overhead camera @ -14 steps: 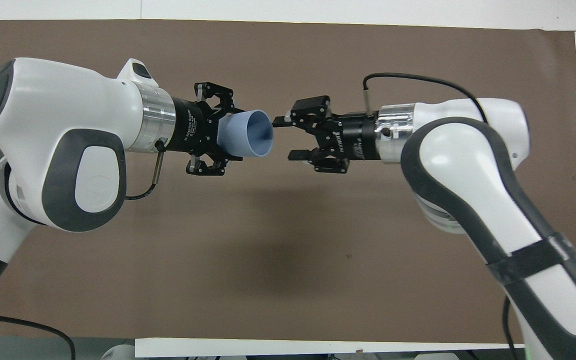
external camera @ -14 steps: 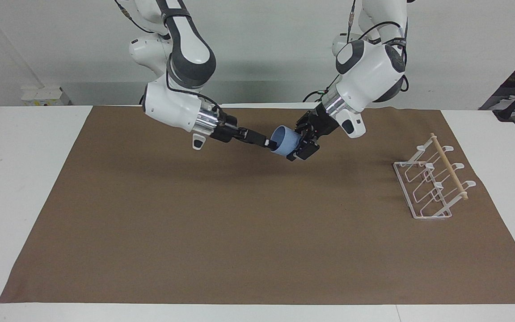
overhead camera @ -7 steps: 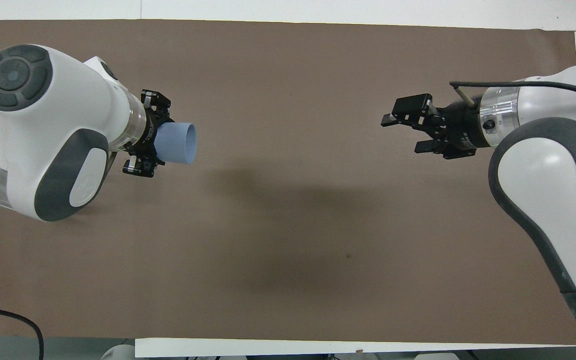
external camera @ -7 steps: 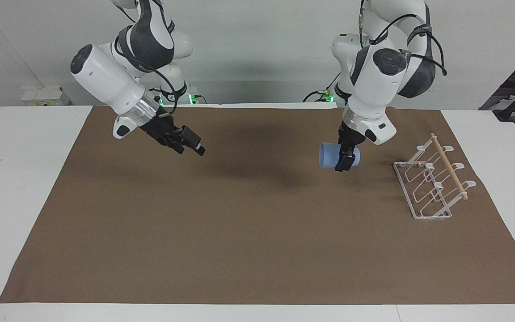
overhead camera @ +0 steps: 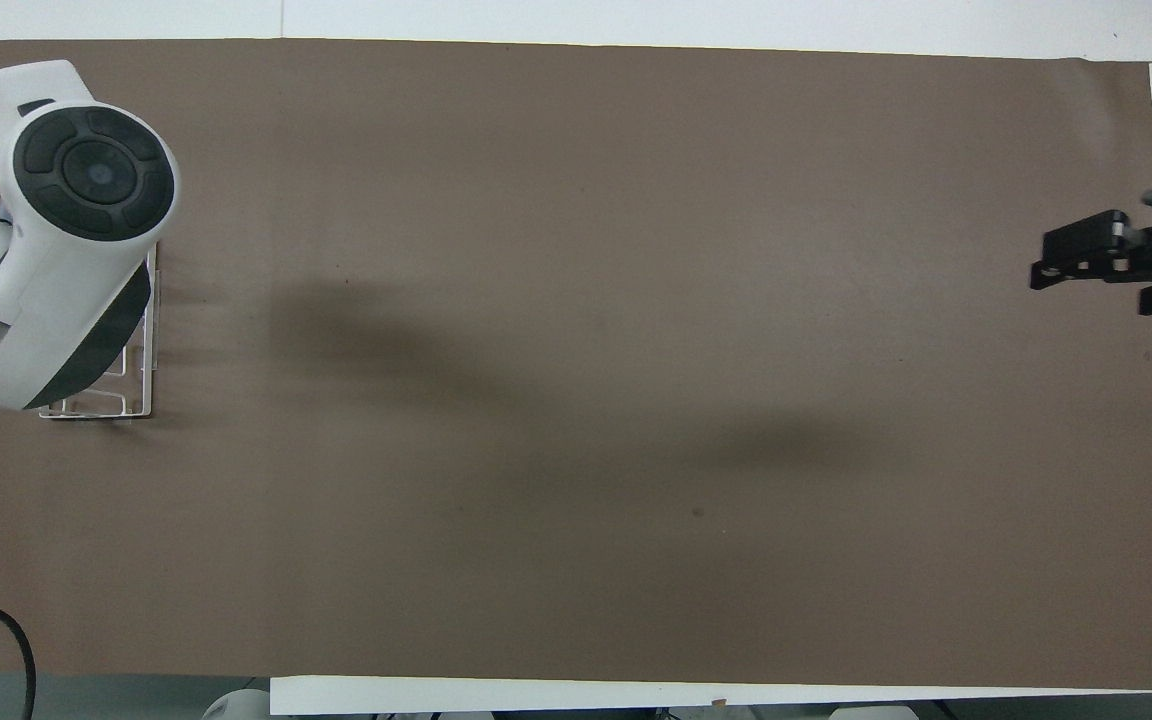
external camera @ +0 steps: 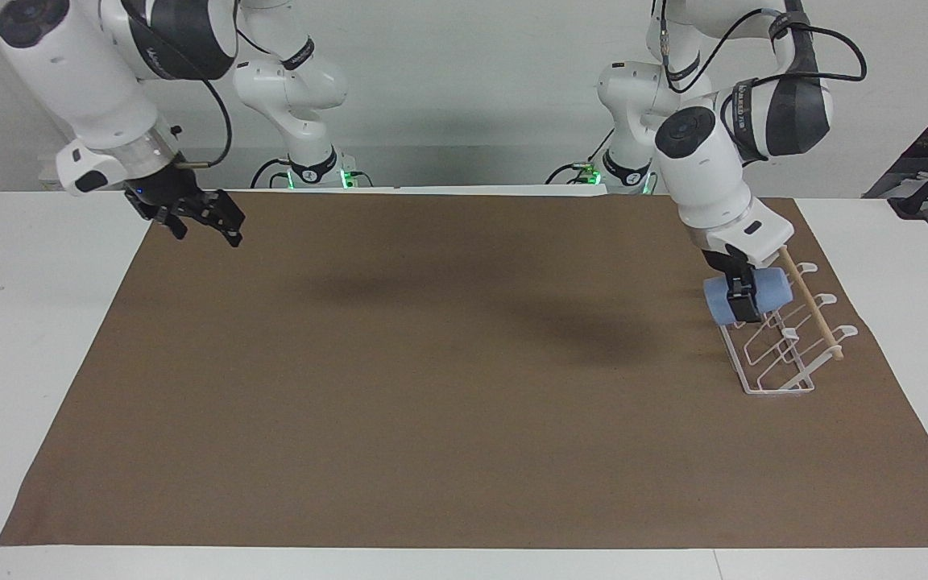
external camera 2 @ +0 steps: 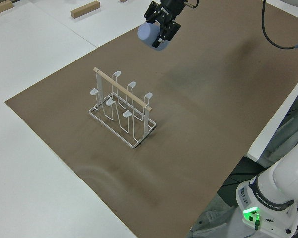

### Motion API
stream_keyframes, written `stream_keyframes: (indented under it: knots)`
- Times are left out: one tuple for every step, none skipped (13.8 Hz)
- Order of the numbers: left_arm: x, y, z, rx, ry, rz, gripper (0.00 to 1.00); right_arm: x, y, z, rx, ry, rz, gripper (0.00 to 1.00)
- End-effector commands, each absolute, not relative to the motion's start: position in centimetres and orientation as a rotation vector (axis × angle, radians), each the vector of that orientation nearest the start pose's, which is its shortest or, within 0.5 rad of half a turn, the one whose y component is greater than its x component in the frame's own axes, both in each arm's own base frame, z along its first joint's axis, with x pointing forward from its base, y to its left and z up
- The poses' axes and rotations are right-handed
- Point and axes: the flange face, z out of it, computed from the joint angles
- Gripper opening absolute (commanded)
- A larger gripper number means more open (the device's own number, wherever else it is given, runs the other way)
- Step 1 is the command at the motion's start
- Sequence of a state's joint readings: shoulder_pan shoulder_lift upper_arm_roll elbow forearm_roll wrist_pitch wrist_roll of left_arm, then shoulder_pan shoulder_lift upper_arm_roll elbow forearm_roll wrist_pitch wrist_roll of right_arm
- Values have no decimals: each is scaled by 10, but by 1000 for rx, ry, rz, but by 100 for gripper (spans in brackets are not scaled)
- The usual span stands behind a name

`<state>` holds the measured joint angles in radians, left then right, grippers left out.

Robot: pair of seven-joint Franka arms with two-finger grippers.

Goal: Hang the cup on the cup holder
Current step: 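Lower the cup onto the rack peg with the left gripper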

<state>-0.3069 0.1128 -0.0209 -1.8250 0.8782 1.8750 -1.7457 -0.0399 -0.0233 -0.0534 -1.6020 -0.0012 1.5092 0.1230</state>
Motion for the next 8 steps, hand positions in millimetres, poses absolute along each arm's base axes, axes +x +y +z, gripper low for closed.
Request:
stream_keyframes:
  knots:
    - [603,-122,475,-1993,-1212,-1076,38,539,-54,649,-3192,306,171,100]
    - [608,-104,479,-1948,-1183,-1119,38,542,-46,646,-3201,272,201,100]
    - [611,-98,479,-1933,-1150,-1149,38,540,-45,642,-3211,263,226,100]
    - [614,-92,466,-1923,-1135,-1138,38,539,-46,642,-3210,264,239,100]
    - [617,-93,443,-1911,-1112,-1128,38,533,-39,645,-3211,240,238,100]
    - [618,-99,434,-1898,-1122,-1149,38,530,-36,643,-3212,220,248,100]
    - [617,-98,425,-1884,-1133,-1142,38,530,-35,640,-3211,216,258,100]
    - [612,-96,416,-1873,-1125,-1125,38,530,-39,638,-3207,215,263,100]
